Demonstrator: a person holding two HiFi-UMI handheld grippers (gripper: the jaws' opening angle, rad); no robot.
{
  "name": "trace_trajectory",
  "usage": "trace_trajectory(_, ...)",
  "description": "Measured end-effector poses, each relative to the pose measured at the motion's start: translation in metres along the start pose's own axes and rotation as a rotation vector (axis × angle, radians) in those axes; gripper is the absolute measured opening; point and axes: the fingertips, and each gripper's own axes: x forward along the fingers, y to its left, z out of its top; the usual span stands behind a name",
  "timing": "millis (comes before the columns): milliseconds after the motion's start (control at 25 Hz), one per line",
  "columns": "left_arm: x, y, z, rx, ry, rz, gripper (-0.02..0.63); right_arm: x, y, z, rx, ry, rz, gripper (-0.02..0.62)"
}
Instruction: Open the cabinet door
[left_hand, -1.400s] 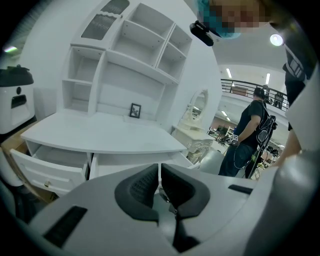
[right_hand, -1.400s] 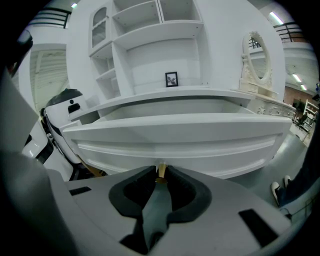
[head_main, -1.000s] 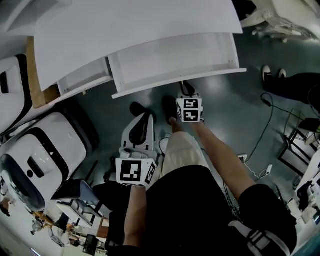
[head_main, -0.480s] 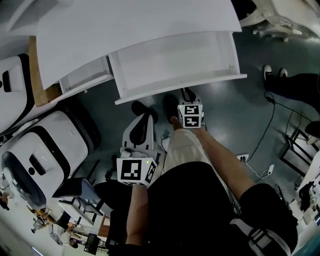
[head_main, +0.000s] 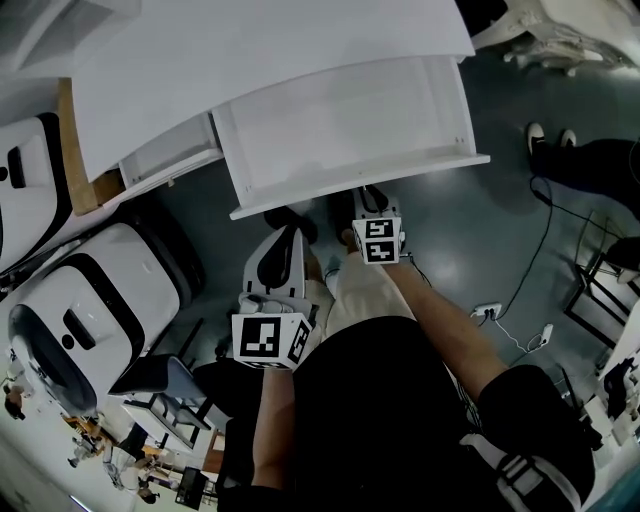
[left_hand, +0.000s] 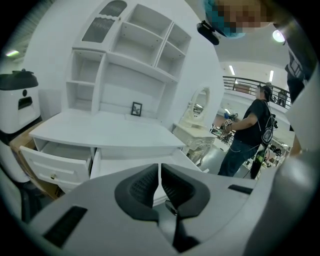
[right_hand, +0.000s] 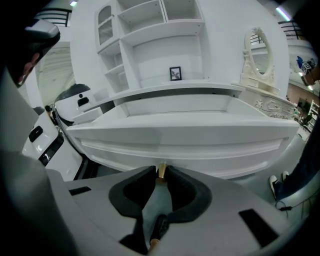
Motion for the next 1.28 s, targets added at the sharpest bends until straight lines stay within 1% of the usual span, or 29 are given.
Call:
trace_trajectory(160, 0.0, -0.004, 0.0, 0.005, 0.005, -0.002, 0.034, -0.003, 0.003, 0.006, 0.02, 0.001, 0.007, 0.091)
trace_trajectory(440, -0.007, -0.012, 0.0, 0.005, -0.002, 0.002, 0.034, -0.005, -0.001, 0.003, 0.015, 0.014, 0.0, 0.092)
trace_trajectory(640, -0.016, -0.01, 0.001, 0.012, -0.013, 0.008, 0.034, -0.001, -0.001, 0.001, -0.019, 0.061, 0.033, 0.097)
trace_trajectory(760, -0.024, -0.011, 0.006, 0.015, -0.027, 0.015, 0.034, -0.01, -0.001, 0.003, -0.032, 0.084, 0.039, 0.1)
trace_trajectory(880, -0.032, -0.011, 0.011, 0.027, -0.04, 0.014, 0.034, -0.018, 0.001, 0.001, -0.045, 0.096, 0.039, 0.092)
trace_trajectory(960, -0.037, -0.01, 0.013, 0.04, -0.046, 0.012, 0.034, -0.021, 0.003, 0.003, -0.065, 0.09, 0.044, 0.071)
trace_trajectory(1160, -0.052, -0.011, 0.014, 0.046, -0.051, 0.013, 0.034, -0.043, 0.008, 0.022, -0.096, 0.076, 0.056, 0.066)
trace_trajectory(1240, -0.058, -0.01, 0.014, 0.048, -0.057, 0.016, 0.034, -0.049, 0.01, 0.029, -0.109, 0.065, 0.063, 0.059)
trace_trajectory(1280, -0.061, -0.009, 0.014, 0.048, -0.062, 0.018, 0.034, -0.053, 0.011, 0.032, -0.118, 0.059, 0.066, 0.044)
